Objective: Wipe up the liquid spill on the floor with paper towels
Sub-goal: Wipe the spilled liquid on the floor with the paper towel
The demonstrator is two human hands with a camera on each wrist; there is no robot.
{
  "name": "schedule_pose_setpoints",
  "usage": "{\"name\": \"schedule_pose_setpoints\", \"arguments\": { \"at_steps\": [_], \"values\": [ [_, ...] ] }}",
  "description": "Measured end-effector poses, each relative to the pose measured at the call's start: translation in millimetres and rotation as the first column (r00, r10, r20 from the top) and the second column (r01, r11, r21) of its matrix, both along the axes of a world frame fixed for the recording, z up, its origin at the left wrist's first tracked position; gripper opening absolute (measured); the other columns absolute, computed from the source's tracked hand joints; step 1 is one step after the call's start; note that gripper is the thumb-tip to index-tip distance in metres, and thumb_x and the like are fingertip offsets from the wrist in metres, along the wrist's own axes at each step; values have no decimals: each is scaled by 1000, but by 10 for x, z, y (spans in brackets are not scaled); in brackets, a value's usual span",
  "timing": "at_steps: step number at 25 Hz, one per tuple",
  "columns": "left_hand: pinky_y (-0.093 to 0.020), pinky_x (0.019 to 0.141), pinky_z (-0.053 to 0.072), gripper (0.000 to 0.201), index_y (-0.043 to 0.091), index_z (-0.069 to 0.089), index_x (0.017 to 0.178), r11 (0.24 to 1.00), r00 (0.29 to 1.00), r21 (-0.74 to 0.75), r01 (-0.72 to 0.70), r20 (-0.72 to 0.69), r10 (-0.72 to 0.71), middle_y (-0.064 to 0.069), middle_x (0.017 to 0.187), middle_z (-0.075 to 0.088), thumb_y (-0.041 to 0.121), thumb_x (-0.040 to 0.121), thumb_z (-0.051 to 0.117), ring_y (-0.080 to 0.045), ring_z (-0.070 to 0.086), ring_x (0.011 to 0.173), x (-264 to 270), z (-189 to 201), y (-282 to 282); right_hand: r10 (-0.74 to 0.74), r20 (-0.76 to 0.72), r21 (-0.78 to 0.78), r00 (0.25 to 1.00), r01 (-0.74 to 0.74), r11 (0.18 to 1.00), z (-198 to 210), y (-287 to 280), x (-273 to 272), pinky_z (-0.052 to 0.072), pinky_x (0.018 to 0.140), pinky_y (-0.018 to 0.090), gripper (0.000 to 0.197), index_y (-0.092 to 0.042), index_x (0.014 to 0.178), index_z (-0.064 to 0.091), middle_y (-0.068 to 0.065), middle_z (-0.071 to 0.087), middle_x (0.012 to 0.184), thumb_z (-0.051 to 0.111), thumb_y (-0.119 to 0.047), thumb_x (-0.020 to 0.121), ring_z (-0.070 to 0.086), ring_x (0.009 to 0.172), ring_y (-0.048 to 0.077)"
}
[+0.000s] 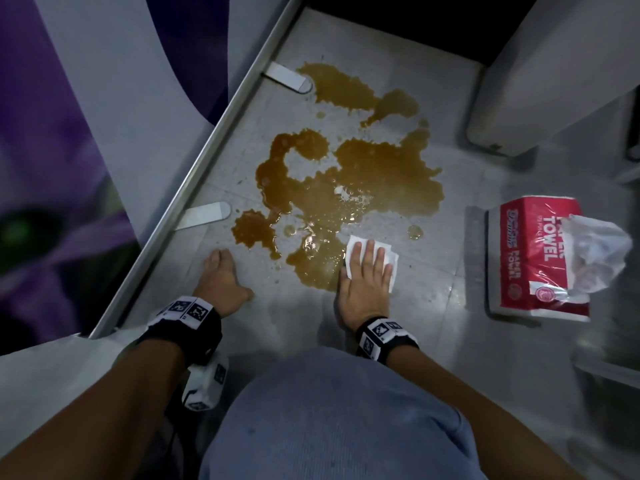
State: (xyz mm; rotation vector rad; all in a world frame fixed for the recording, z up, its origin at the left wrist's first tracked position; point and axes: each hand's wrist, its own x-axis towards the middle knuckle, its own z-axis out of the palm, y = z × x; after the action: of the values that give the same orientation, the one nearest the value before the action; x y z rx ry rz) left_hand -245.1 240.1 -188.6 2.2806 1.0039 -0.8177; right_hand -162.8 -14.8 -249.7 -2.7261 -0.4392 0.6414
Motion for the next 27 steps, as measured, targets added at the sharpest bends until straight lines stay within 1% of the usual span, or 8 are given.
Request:
{"name": "schedule_pose_setpoints", "arguments": {
  "at_steps": [3,5,7,12,15,22,25,27],
  "values": [
    [-42,122,14,124,5,-1,154,998,997,6,62,-52,-61,-10,163,-6,33,69,84,-29,-1,150,41,-48,91,72,-4,16,997,-72,997,-26,305,65,-14,121,46,65,-16,158,-8,9,-19,164,18,-37,102,-20,150,28],
    [-41,123,8,135,8,-15,154,997,992,-47,68,-104,-73,-8,162,-20,33,68,85,-27,-13,150,32,-79,102,107,8,13,994,-107,994,-53,479,97,-14,121,47,65,-16,158,-7,9,-17,164,19,-37,102,-18,151,29],
    [-41,123,5,142,9,-23,151,994,989,-84,73,-126,-83,-9,159,-28,36,65,86,-27,-20,148,6,-107,97,137,21,-3,990,-137,991,-65,618,125,-13,121,48,66,-15,158,-7,9,-15,165,17,-39,102,-16,151,29],
    [-41,122,3,144,11,-26,150,990,992,-125,68,-94,-80,-7,157,-33,36,64,86,-26,-25,147,-37,-103,110,203,0,-15,979,-203,979,-27,922,330,-15,120,48,64,-15,157,-12,7,-21,164,8,-41,102,-21,150,28],
    [-41,122,3,143,12,-27,149,989,994,-138,58,-79,-69,-6,157,-33,34,65,86,-26,-26,146,-54,-78,108,211,6,-29,977,-211,977,-38,1059,421,-13,120,50,65,-15,157,-12,7,-20,164,5,-43,101,-21,150,28],
    [-42,121,6,145,10,-26,150,994,996,-98,42,-76,-50,-9,157,-33,36,63,87,-30,-25,146,-10,-58,3,327,-32,-63,945,-328,943,58,957,459,-12,120,51,60,-20,157,-14,3,-24,163,5,-42,104,-24,149,27],
    [-43,122,6,145,11,-27,150,994,995,-95,48,-82,-56,-8,157,-33,36,63,86,-30,-26,146,-20,-67,-3,354,-10,-85,935,-353,932,67,860,394,-12,121,49,59,-20,157,-13,3,-23,163,6,-41,105,-22,150,25],
    [-43,122,6,144,11,-27,150,995,995,-89,51,-85,-59,-7,157,-34,35,64,86,-30,-26,146,-30,-83,-2,385,8,-98,923,-382,919,58,775,354,-15,120,46,59,-21,157,-12,2,-20,164,7,-40,105,-19,151,24]
  ]
}}
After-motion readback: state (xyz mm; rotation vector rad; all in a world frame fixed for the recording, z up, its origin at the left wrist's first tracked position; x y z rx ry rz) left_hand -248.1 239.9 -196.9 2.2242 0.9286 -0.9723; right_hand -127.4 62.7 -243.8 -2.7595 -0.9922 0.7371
